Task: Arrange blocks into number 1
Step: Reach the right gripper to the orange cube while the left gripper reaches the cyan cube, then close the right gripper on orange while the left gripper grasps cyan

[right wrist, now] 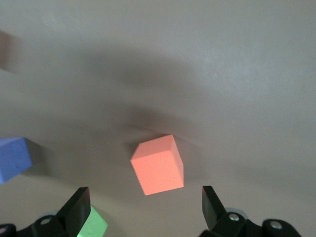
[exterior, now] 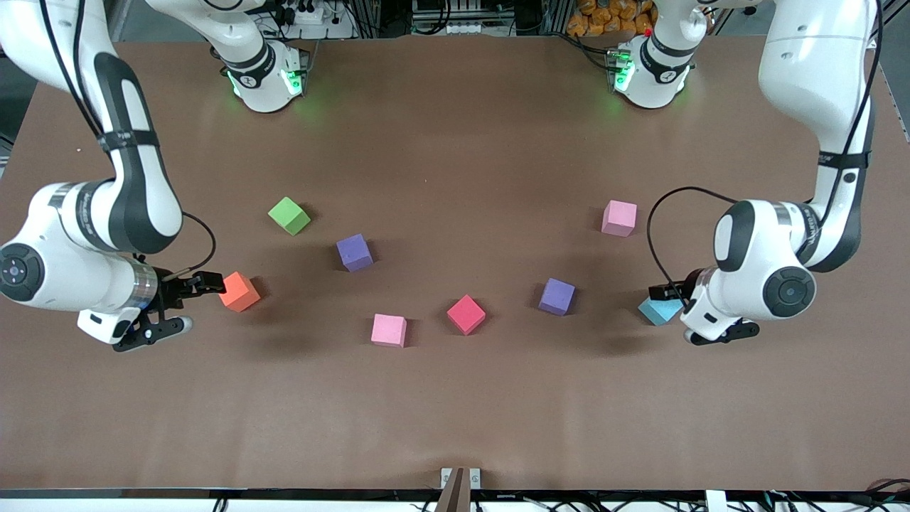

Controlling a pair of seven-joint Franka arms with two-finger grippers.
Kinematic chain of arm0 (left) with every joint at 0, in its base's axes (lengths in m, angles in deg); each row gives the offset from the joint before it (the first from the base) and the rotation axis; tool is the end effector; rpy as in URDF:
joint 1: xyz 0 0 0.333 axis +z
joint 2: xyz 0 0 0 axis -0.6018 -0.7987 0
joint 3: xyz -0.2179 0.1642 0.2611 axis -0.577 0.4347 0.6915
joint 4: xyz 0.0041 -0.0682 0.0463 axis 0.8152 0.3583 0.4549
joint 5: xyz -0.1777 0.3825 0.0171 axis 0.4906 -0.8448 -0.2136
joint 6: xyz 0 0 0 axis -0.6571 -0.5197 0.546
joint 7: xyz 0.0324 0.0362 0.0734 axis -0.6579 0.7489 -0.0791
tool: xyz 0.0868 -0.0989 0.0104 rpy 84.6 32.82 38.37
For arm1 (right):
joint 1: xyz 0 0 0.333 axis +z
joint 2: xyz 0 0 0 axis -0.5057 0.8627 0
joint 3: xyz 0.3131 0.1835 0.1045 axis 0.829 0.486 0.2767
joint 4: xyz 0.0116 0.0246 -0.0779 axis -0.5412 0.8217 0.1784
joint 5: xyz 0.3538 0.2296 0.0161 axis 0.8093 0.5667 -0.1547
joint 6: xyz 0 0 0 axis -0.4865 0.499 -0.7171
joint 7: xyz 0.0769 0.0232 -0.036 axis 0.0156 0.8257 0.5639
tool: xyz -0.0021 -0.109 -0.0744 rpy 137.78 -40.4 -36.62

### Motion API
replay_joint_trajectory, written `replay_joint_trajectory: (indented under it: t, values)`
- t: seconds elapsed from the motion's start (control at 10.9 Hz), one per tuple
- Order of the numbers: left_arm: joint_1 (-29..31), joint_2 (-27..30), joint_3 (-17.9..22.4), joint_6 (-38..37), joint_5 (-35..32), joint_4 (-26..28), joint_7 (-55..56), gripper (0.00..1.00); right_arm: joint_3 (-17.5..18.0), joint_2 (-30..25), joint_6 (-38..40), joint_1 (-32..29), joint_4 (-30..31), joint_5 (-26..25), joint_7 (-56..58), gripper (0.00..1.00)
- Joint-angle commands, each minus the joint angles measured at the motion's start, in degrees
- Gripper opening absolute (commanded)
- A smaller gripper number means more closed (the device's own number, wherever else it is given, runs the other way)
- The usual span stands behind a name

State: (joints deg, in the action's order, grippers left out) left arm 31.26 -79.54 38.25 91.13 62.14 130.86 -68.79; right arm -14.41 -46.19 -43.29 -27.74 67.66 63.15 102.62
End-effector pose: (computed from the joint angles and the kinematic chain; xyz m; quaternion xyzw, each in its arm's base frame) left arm 0.7005 -0.0796 0.2687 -0.9824 -0.1265 0.1349 0.0257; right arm 0.7091 0.0024 0.3426 -0.9833 -0.1532 0.0839 0.0507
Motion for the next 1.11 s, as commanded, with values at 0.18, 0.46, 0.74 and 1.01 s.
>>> replay_joint_trajectory:
  t: [0.18,0.46,0.74,1.01]
  values:
    - [0.6,0.9,0.0,7.3,0.8,4.0,14.7,1.0,0.1,3.0,-2.7,-0.4,3.1,0.1,0.8,1.0]
    - [-0.2,-1.2,0.0,11.5,0.5,3.8,24.4,1.0,0.0,4.4,-3.7,0.2,3.6,0.1,0.9,1.0]
    - [-0.1,-2.0,0.0,12.5,0.1,3.8,26.6,1.0,0.0,5.3,-4.6,0.3,3.6,0.0,2.0,1.0]
    - [-0.6,-3.7,0.0,12.6,-0.8,3.8,26.2,1.0,0.0,6.4,-6.5,0.3,3.6,-0.1,5.5,1.0]
